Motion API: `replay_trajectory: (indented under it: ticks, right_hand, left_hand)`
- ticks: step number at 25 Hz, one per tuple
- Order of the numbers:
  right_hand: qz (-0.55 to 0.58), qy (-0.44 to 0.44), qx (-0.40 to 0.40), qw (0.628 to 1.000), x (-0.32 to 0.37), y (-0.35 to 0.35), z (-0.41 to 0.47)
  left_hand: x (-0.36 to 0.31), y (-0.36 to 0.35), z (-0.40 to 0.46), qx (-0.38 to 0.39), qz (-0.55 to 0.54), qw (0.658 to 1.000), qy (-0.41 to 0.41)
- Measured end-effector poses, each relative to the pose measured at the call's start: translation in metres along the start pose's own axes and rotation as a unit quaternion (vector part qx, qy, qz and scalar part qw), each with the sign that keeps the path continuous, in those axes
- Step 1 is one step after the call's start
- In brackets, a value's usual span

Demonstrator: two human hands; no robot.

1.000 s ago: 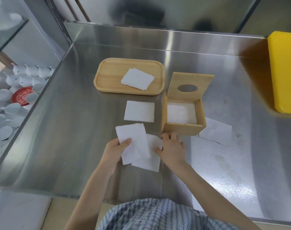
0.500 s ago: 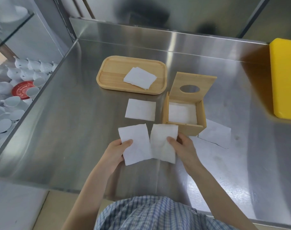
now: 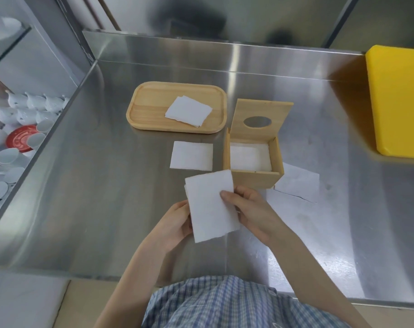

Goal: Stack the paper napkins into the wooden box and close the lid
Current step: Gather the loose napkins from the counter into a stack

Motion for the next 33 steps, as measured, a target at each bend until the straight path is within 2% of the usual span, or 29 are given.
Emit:
replay_trajectory:
  ticks: [3,6,10,12,15,20,28,31,33]
  right_hand:
    - [-0.101,0.018,-0.078,0.992,-0.008,0.01,0.005]
    - [-0.141,0.044,-0.098,0.984,-0.006,0.016,0.004]
    - [-0.208,0.058,-0.13,0.968,-0.002,0.028,0.004]
    - [-0.217,0.064,-0.138,0.964,-0.001,0.032,0.004]
    - [-0.216,0.075,-0.146,0.962,0.0,0.037,0.0]
    - [-0.212,0.078,-0.152,0.962,0.001,0.053,-0.013]
    - [-0.183,0.061,-0.124,0.973,0.009,0.107,-0.026]
    - [-0.153,0.068,-0.137,0.976,0.021,0.135,-0.025]
    - [-0.211,0.088,-0.167,0.959,0.037,0.158,-0.022]
  left_hand:
    - [0.0,-0.01,-0.004,0.027,0.004,1.0,-0.004]
    - [0.002,-0.013,-0.004,0.016,0.022,1.0,0.013]
    - [0.006,-0.02,-0.002,0.029,-0.03,0.998,0.045]
    - [0.007,-0.023,-0.002,0.04,-0.03,0.997,0.05]
    - [0.003,-0.029,-0.004,0.044,0.032,0.998,0.024]
    - [0.005,-0.044,-0.005,0.014,0.079,0.997,0.008]
    - [0.011,-0.091,0.008,0.033,0.062,0.997,0.011]
    - [0.011,-0.103,0.016,0.034,0.045,0.998,0.017]
    - [0.012,-0.111,0.021,0.035,0.051,0.998,0.022]
Point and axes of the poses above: each hand's wrist, its own z-axis towards the middle knuckle, its own y-axis out of the back of the hand, x = y × z, the point moved 10 cm from there along z, towards the middle knuckle, and after that the axes turned 11 degrees about z, right-handed, at the moved point
